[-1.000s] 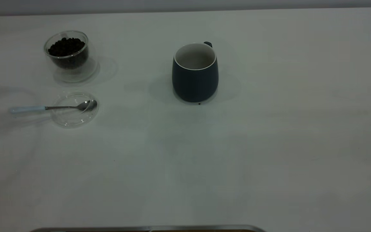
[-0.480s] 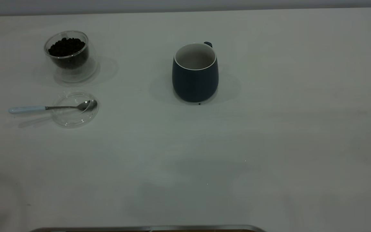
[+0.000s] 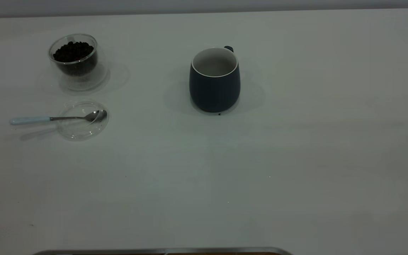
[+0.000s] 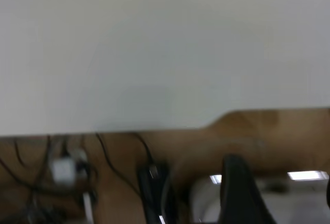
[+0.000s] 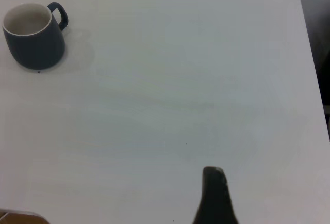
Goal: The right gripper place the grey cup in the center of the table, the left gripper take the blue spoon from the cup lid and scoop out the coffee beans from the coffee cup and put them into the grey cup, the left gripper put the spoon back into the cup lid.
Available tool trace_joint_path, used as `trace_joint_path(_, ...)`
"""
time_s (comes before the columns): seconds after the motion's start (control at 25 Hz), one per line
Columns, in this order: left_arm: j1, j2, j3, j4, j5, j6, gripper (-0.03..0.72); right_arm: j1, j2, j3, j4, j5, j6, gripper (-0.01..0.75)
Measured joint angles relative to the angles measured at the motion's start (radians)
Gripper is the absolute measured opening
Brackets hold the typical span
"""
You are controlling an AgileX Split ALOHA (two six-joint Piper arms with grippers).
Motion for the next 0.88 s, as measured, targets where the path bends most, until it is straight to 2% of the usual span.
trace_joint_path(0.12, -0.016, -0.139, 0.022, 0.048, 0.000, 0.000, 0.467, 0.000, 0.000, 0.000, 0.000, 0.000, 0.000, 0.590)
trace_joint_path(0.4, -0.130, -0.364, 0.090, 0.076, 0.000, -0.111, 0.466, 0.000, 0.000, 0.000, 0.000, 0.000, 0.000, 0.590)
trace_joint_path(0.88, -0.138, -0.492, 0.177, 0.121, -0.023, -0.126, 0.466, 0.000, 0.000, 0.000, 0.000, 0.000, 0.000, 0.590)
